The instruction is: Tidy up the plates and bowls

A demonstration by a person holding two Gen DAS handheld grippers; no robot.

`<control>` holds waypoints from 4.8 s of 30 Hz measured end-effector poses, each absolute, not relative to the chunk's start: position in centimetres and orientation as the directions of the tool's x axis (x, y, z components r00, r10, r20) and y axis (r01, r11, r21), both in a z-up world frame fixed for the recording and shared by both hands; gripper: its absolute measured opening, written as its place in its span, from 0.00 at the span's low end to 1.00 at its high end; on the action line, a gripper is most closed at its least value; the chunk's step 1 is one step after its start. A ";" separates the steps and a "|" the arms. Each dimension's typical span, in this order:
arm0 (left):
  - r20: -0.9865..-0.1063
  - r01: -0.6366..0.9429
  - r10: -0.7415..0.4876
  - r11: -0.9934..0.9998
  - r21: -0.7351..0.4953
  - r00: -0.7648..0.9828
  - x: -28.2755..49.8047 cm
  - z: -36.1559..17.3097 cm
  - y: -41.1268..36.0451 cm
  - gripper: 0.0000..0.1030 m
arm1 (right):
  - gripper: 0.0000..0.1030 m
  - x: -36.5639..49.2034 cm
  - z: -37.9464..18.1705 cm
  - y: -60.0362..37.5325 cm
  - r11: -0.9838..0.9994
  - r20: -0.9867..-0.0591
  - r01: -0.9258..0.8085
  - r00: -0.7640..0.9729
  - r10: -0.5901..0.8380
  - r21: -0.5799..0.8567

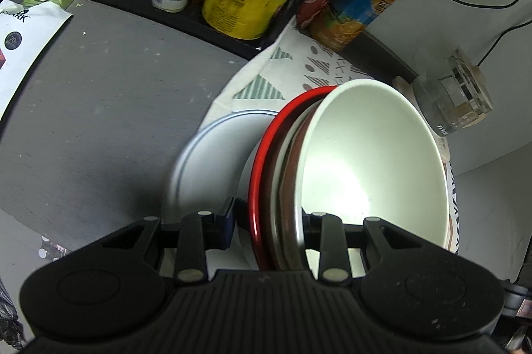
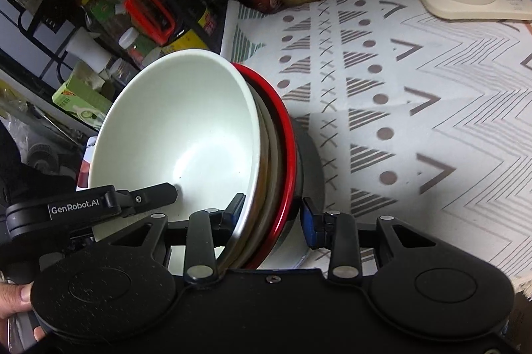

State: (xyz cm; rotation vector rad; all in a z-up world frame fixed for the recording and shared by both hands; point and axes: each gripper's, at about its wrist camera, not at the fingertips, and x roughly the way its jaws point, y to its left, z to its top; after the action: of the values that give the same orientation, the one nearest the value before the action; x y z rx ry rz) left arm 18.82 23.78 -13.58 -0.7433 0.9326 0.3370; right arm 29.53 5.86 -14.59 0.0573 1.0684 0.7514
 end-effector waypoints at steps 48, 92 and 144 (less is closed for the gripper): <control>-0.813 -0.418 0.006 0.860 -0.293 0.583 18.3 -7.9 18.6 0.81 | 1.00 26.2 -9.1 -1.8 0.822 -0.640 -0.463 0.530 0.556 0.331; -0.709 -0.105 -0.031 0.983 -0.148 0.705 2.6 -0.9 3.7 1.00 | 1.00 5.0 -6.8 -17.1 0.916 -0.515 -0.342 0.757 0.401 0.211; -0.696 -0.111 -0.032 0.981 -0.159 0.717 -3.5 -0.9 11.5 1.00 | 1.00 -0.2 -7.9 -11.3 0.929 -0.497 -0.301 0.785 0.370 0.218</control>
State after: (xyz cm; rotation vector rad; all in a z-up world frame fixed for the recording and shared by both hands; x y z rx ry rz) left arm -3.46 11.49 -0.87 -0.1948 0.7710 0.0438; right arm -0.23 -11.35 -7.93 0.1294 0.5618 0.3629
